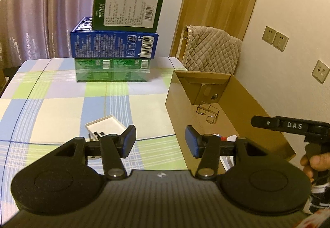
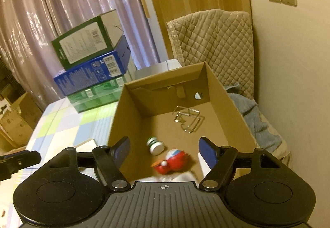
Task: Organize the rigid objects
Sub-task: 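Withdraw both tools from the box toward the white plug and tray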
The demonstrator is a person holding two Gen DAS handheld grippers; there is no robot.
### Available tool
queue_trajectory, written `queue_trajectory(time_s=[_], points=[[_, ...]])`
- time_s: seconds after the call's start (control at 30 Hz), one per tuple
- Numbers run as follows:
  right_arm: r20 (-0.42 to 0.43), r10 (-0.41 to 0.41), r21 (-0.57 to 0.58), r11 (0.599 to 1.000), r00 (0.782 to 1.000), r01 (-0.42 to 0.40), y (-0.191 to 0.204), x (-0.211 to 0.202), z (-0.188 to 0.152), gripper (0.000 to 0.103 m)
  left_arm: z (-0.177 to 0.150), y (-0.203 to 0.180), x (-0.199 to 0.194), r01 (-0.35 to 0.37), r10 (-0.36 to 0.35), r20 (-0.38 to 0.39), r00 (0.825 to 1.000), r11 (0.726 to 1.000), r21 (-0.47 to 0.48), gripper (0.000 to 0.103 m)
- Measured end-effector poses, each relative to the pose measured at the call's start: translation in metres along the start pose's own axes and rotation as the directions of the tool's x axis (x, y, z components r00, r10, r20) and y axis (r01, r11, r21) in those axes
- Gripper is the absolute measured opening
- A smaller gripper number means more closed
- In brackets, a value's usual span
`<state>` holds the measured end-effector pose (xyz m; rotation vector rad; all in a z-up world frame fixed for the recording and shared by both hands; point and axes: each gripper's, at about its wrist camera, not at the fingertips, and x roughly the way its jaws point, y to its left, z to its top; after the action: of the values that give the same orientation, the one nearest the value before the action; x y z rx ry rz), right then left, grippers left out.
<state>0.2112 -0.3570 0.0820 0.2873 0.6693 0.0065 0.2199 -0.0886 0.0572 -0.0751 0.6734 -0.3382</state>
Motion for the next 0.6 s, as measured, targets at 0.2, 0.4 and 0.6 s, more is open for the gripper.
queue_trajectory(time_s=[0.2, 0.4, 0.6], points=[[-0.011, 0.031, -0.032, 0.999, 0.999, -0.031, 0.030, -0.031, -0.016, 0.071, -0.011, 0.007, -0.030, -0.025, 0.025, 0.008, 1.000, 1.000, -0.006, 0.050], [-0.008, 0.039, -0.070, 0.997, 0.999, -0.040, 0.061, -0.055, -0.037, 0.071, -0.023, 0.020, -0.059, -0.045, 0.046, 0.019, 0.999, 0.999, -0.020, 0.062], [-0.020, 0.041, -0.130, 0.991, 0.999, -0.044, 0.088, -0.063, -0.054, 0.071, -0.037, 0.033, -0.081, -0.064, 0.064, 0.022, 0.998, 0.998, -0.023, 0.077]])
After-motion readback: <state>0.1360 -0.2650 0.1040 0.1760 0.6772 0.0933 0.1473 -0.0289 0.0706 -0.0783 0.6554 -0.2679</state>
